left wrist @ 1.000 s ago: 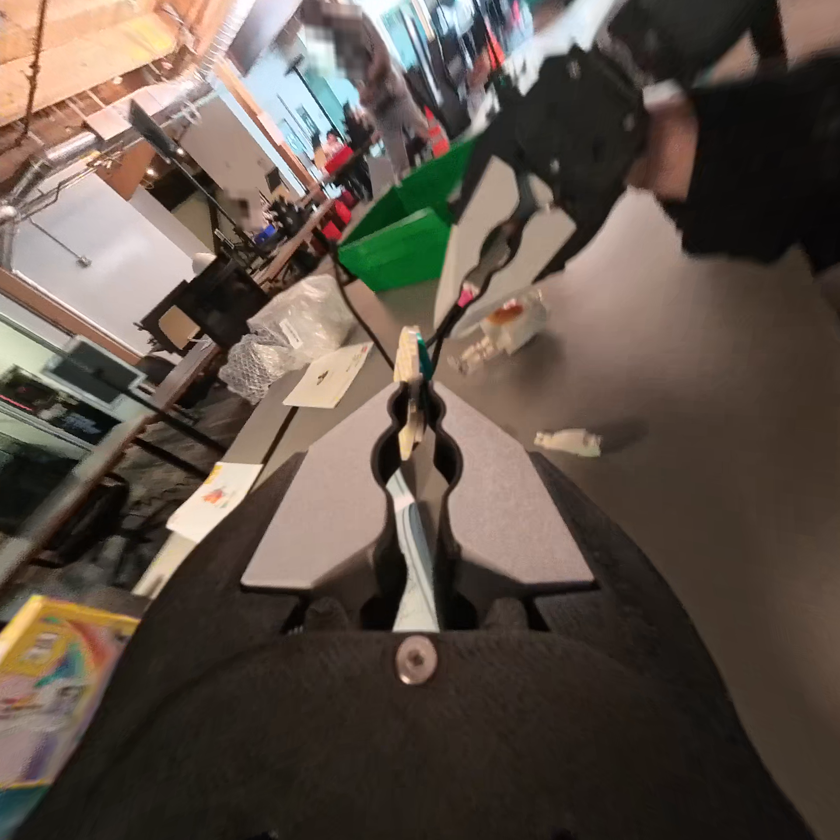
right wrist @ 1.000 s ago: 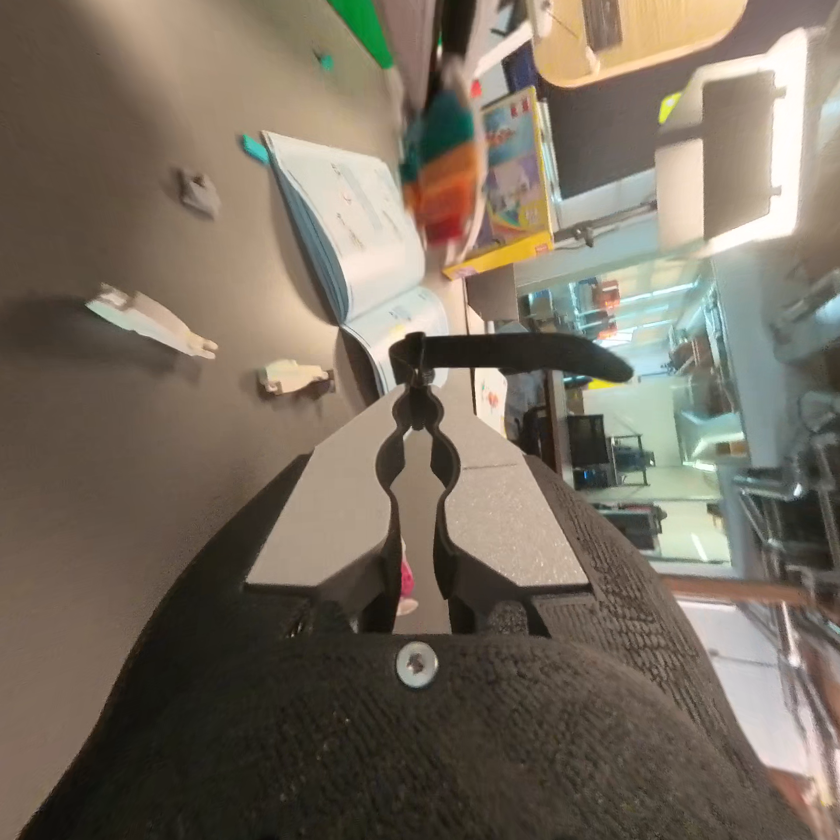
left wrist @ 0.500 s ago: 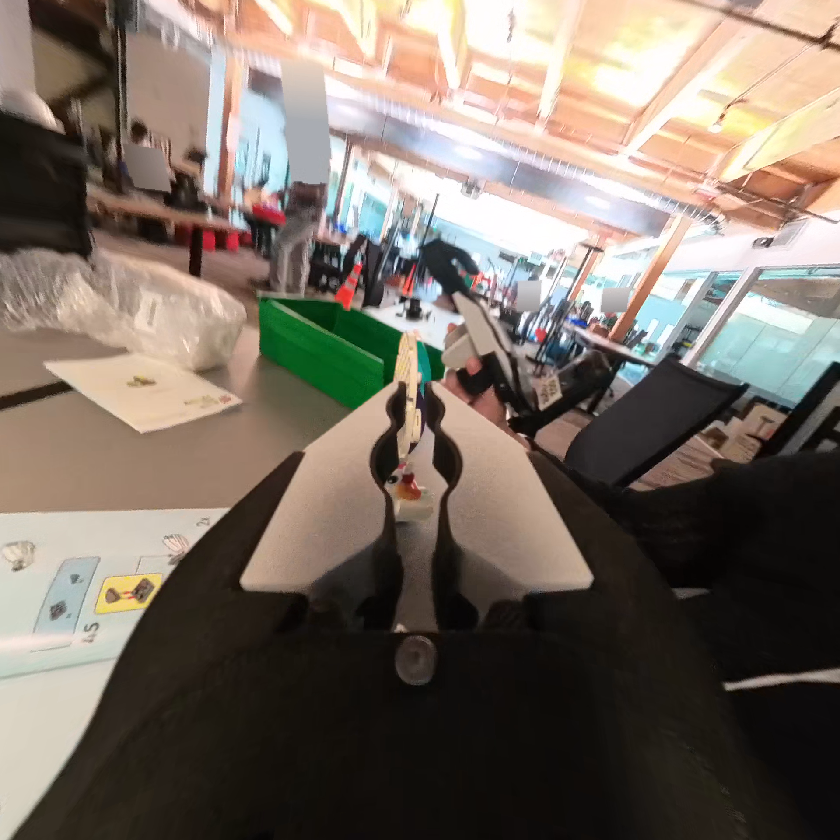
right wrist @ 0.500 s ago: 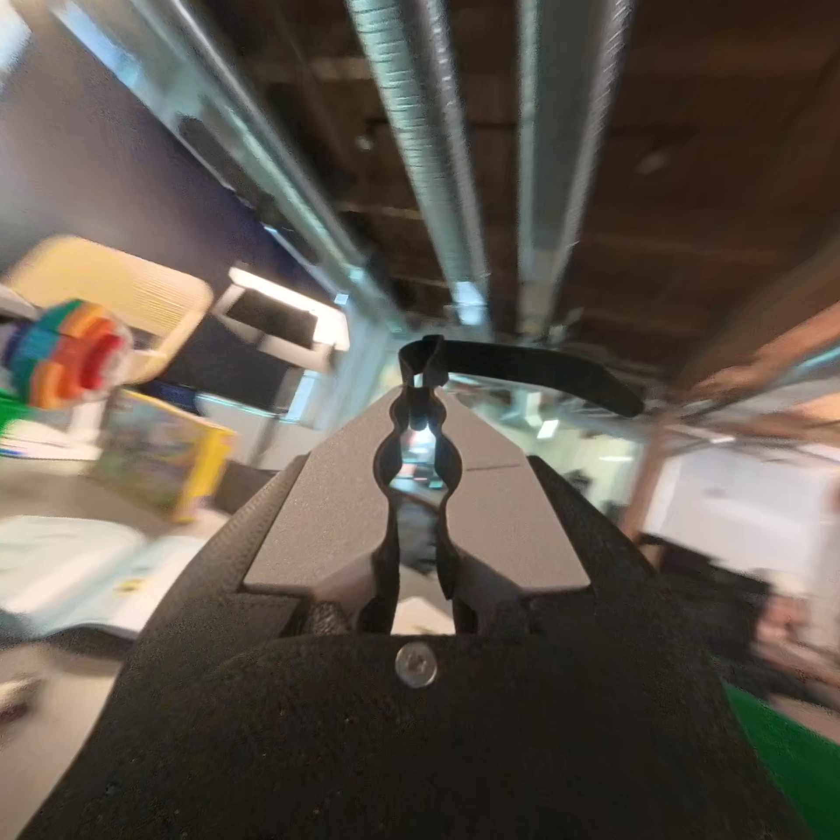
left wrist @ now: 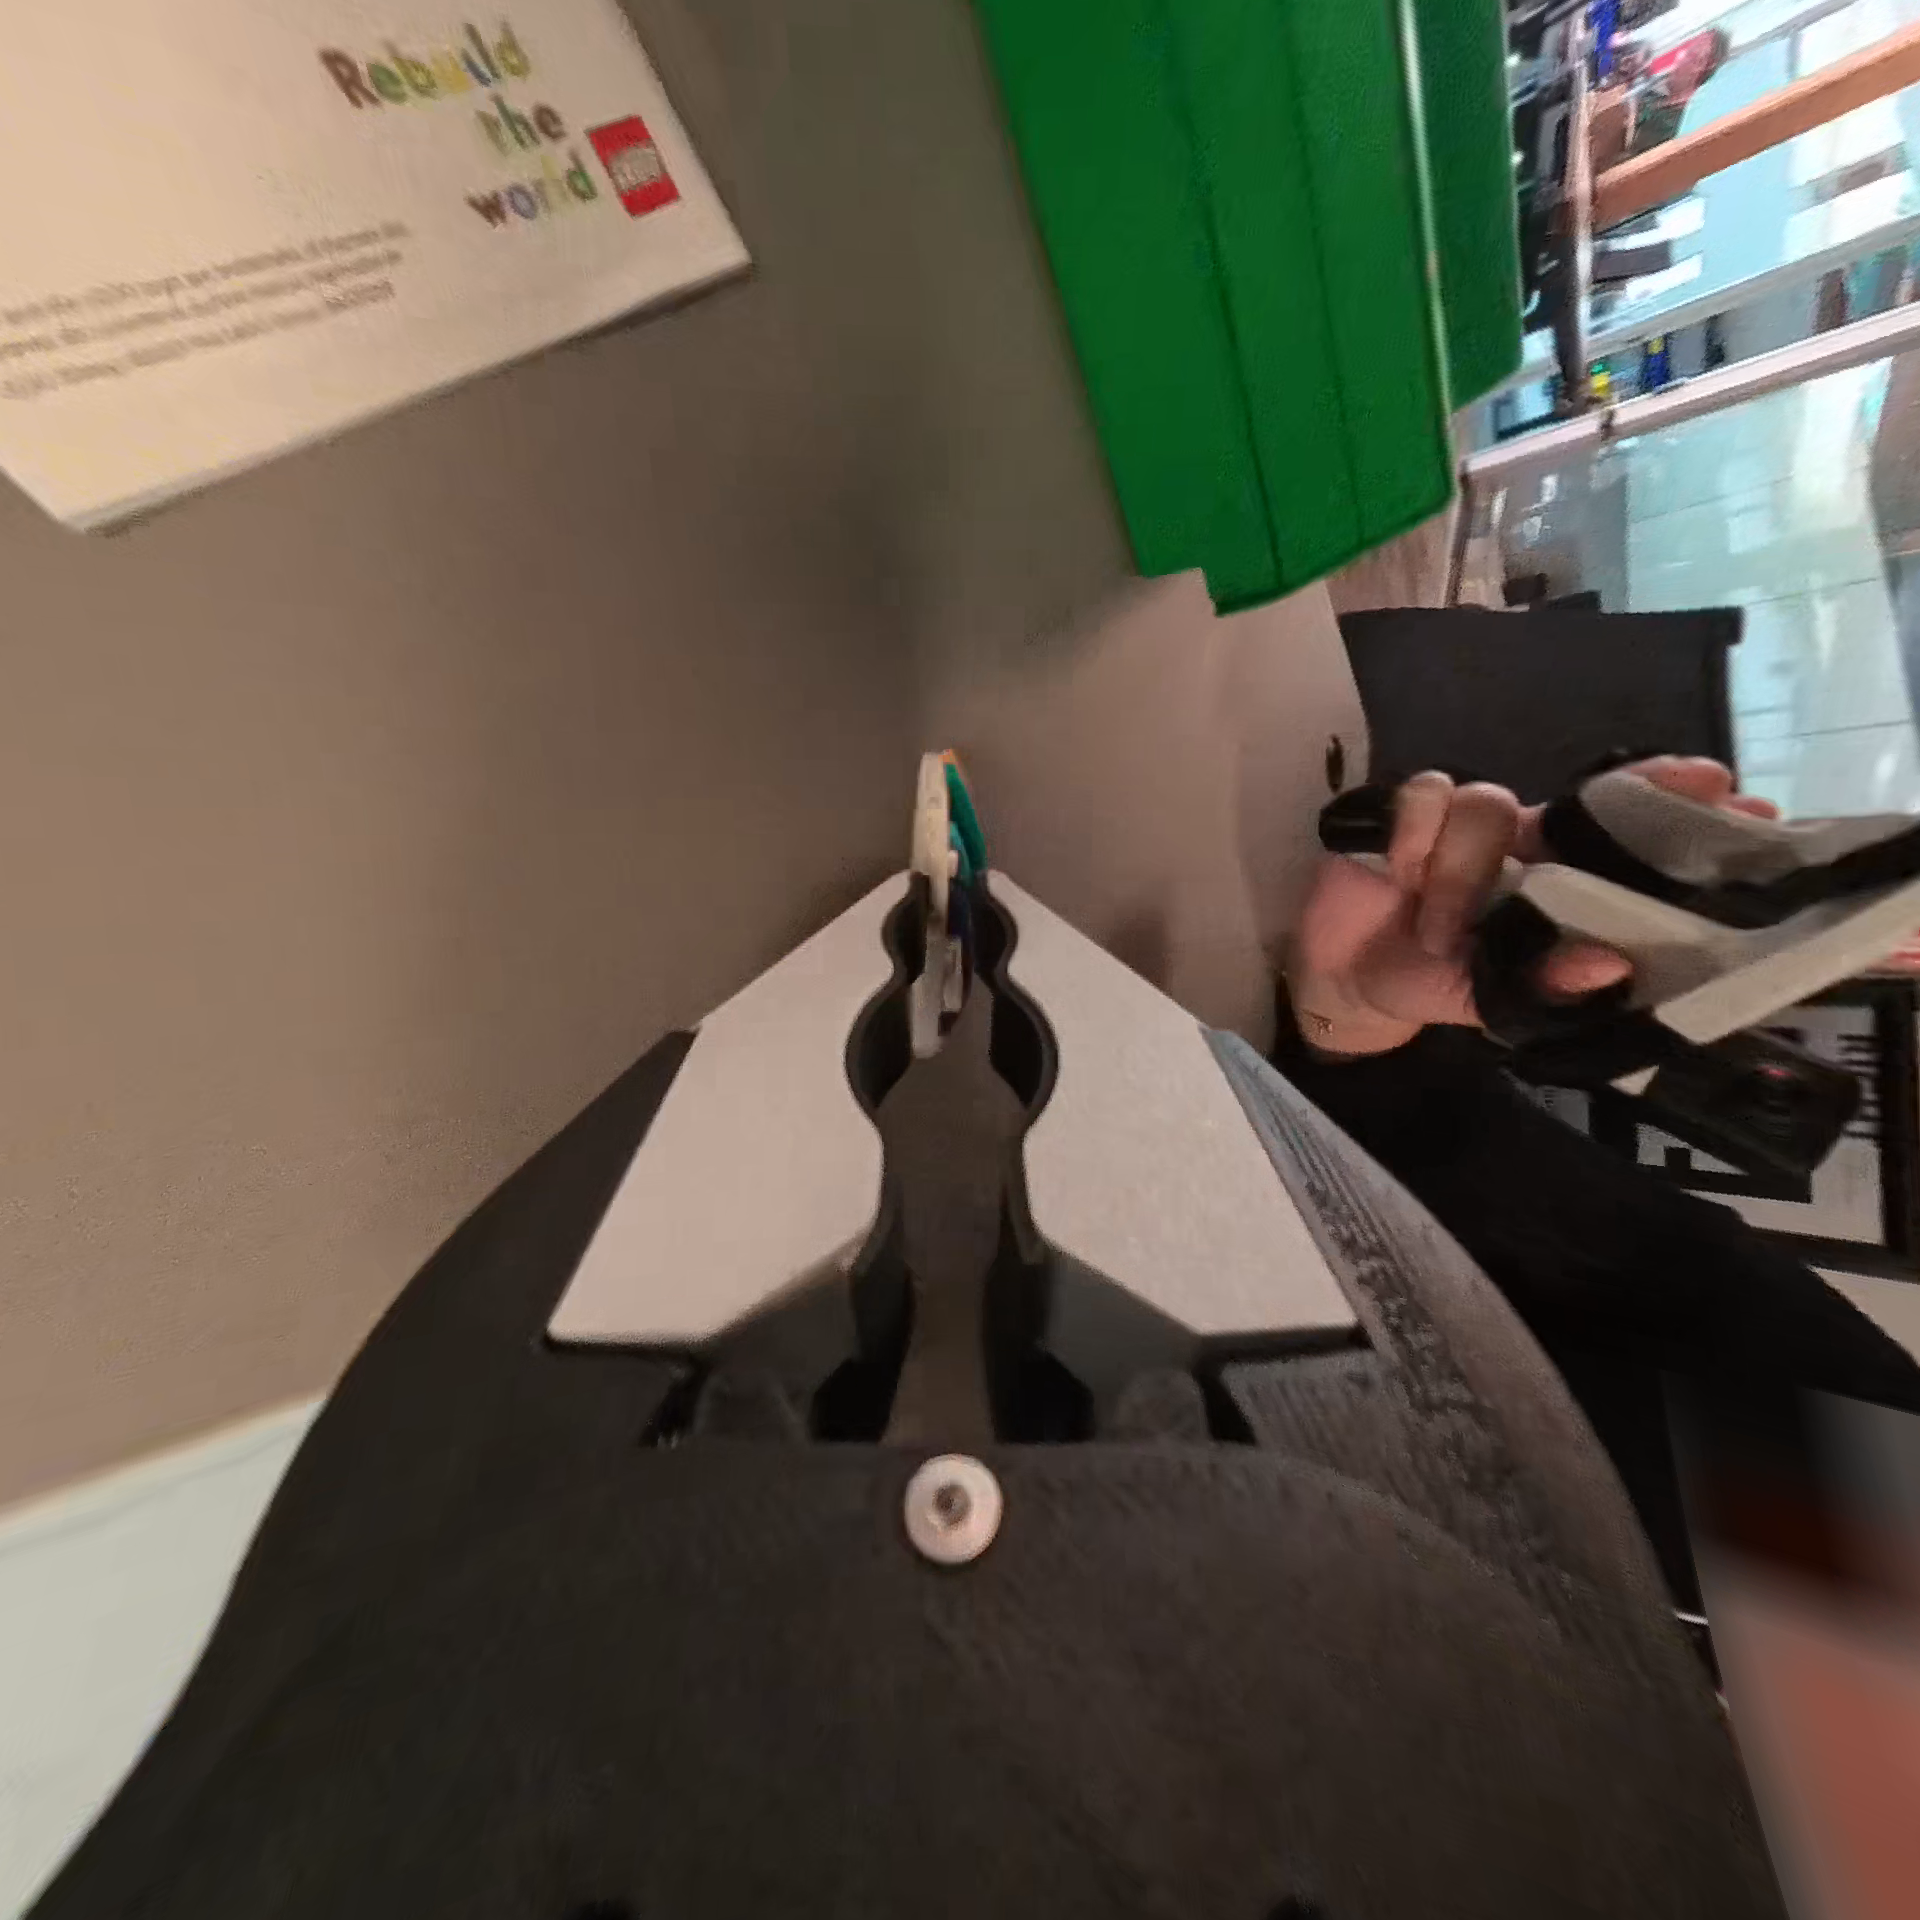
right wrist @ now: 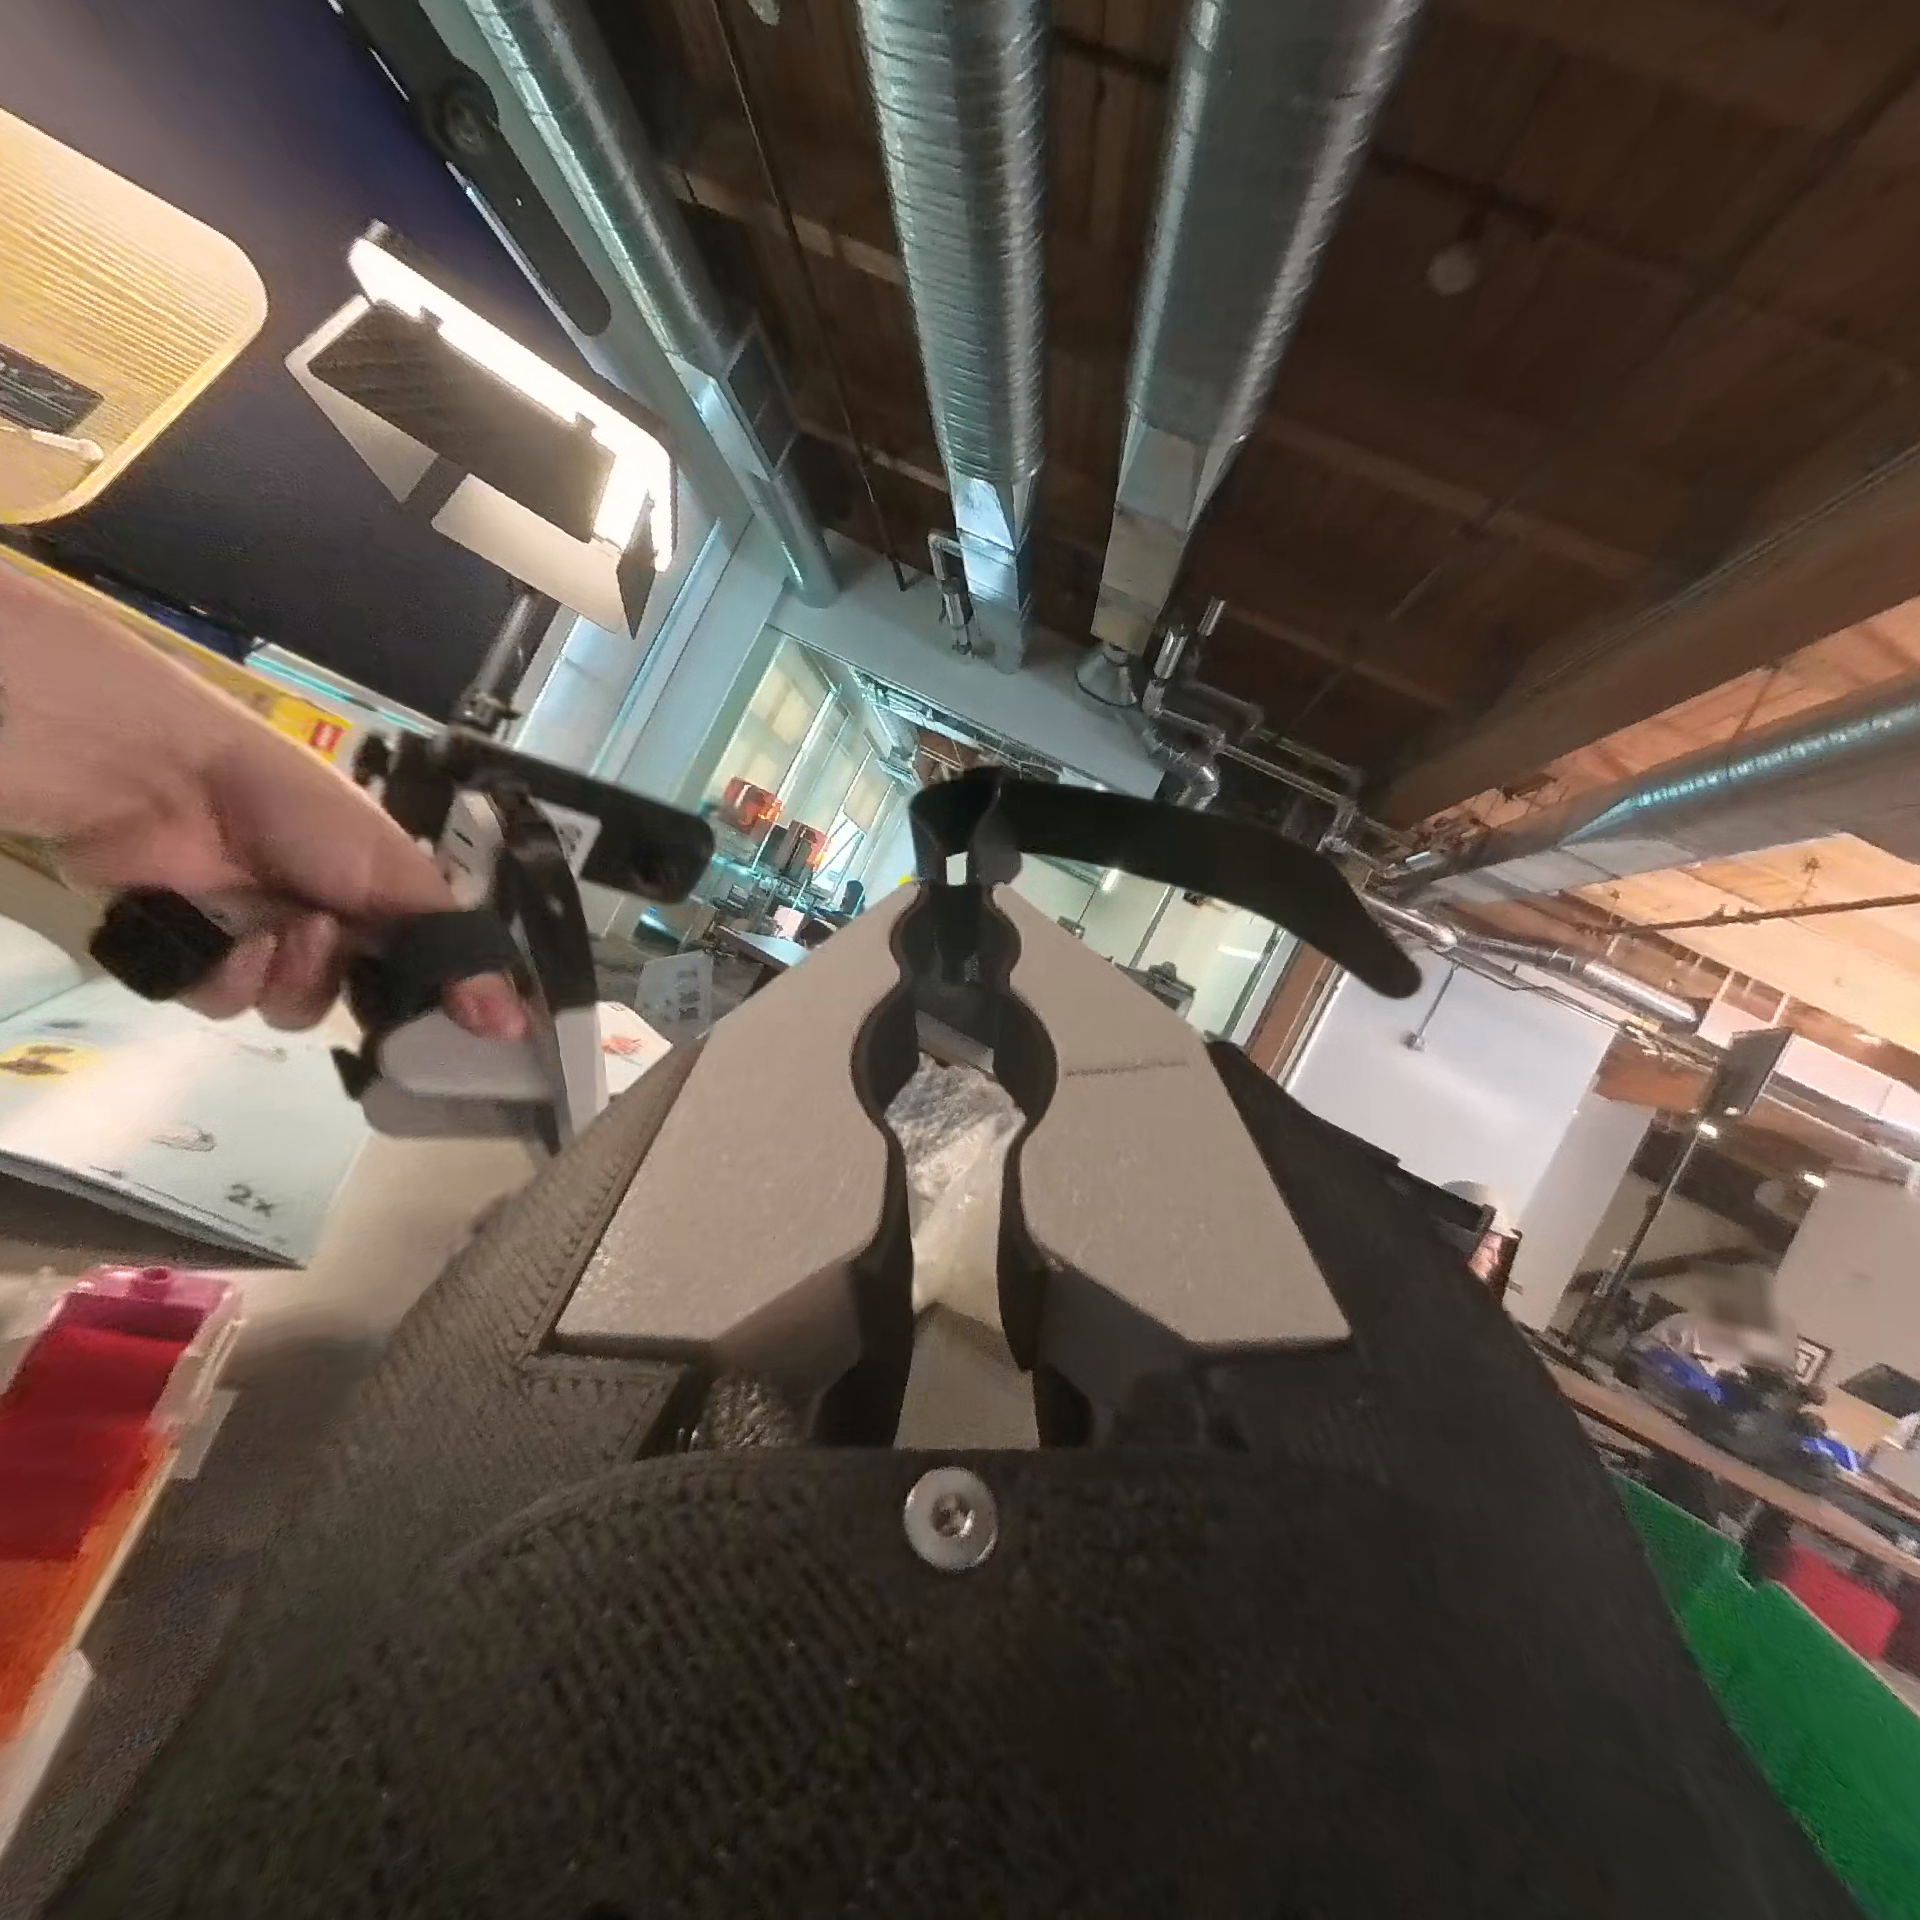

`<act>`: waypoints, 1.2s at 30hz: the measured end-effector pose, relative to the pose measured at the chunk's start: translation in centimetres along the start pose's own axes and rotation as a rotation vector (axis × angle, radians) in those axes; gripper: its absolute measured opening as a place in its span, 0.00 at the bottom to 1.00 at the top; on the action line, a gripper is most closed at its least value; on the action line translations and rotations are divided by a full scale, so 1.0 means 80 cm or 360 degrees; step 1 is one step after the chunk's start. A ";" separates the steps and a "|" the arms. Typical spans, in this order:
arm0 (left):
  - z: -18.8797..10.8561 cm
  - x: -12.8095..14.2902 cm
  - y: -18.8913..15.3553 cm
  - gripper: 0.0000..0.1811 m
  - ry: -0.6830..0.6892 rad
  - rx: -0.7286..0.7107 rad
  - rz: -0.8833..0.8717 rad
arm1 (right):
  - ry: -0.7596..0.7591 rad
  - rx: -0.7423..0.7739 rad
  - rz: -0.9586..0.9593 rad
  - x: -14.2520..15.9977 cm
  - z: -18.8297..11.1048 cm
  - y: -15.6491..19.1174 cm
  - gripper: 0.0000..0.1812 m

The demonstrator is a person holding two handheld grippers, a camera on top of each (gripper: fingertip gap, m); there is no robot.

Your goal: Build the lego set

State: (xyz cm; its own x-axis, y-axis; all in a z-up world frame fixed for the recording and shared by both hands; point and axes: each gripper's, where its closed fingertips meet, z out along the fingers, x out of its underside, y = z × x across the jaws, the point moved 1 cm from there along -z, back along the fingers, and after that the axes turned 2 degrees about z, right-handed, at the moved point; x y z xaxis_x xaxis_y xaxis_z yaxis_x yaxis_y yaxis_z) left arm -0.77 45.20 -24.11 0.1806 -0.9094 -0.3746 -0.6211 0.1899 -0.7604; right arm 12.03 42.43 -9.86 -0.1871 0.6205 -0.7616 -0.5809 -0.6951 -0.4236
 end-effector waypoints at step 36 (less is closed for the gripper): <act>-0.066 0.127 -0.157 0.02 -0.0636 -0.0788 0.2195 | 0.0087 -0.1233 0.0305 -0.022 -0.034 0.132 0.07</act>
State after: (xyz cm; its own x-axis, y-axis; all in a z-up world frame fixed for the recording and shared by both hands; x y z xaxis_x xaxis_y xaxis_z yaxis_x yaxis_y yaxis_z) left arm 4.83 31.65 -15.55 -0.5996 0.0422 -0.7992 -0.6432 0.5688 0.5126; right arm 8.38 33.01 -14.27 -0.1771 0.4598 -0.8702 0.1765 -0.8550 -0.4877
